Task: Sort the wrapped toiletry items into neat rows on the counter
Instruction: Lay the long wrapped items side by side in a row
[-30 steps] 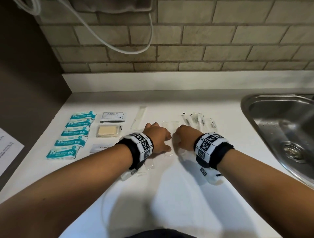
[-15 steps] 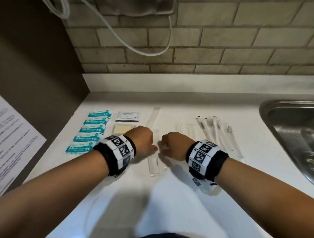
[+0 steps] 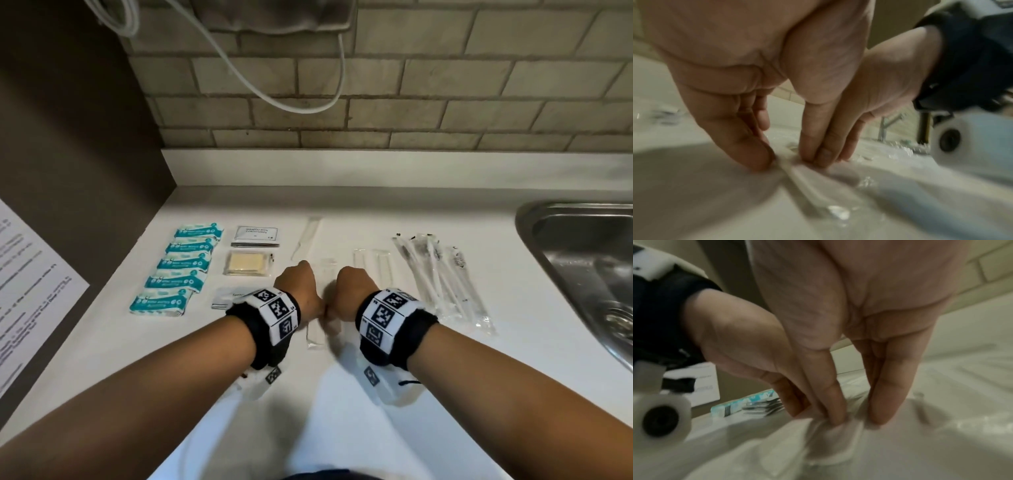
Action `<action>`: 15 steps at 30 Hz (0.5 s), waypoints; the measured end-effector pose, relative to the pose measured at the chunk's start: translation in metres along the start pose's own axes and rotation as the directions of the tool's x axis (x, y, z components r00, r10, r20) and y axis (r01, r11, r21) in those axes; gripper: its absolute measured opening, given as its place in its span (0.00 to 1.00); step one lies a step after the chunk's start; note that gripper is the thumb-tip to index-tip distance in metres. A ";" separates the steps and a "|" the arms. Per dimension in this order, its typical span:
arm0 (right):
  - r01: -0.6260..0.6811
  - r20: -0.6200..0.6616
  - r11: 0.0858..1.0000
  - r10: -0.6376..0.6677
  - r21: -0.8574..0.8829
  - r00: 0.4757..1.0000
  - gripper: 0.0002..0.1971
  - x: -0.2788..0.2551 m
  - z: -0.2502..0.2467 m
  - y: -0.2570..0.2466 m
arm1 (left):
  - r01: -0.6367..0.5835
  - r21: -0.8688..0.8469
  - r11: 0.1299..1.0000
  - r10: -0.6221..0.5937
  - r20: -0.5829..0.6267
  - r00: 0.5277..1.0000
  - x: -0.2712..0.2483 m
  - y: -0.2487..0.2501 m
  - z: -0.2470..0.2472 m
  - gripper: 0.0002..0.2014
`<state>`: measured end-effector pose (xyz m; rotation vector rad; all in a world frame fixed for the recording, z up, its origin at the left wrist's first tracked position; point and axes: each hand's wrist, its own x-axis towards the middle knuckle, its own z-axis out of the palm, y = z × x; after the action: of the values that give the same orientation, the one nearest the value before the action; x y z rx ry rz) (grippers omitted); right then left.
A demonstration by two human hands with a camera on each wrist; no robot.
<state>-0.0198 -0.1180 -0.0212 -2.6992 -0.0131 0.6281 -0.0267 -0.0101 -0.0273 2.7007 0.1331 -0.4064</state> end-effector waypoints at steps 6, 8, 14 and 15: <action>-0.126 0.009 0.978 0.127 0.168 0.992 0.40 0.001 -0.003 0.007 | 0.009 -0.291 0.957 -0.007 0.008 1.000 0.010 -0.008 0.005 0.26; -0.144 0.010 0.959 0.146 0.244 0.989 0.38 0.005 -0.002 0.008 | -0.013 -0.330 0.944 0.004 -0.030 1.000 0.015 -0.011 0.003 0.21; -0.105 -0.039 0.976 0.114 0.191 0.993 0.27 0.013 -0.016 0.012 | -0.131 -0.245 0.961 0.092 -0.164 0.982 0.032 -0.002 -0.010 0.11; -0.099 -0.046 0.983 0.107 0.155 0.993 0.26 0.015 -0.018 0.013 | -0.148 -0.207 0.967 0.114 -0.168 0.979 0.034 0.001 -0.010 0.11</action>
<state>0.0003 -0.1352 -0.0172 -2.5803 0.1830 0.5617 0.0083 -0.0055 -0.0287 2.5032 0.0383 -0.1330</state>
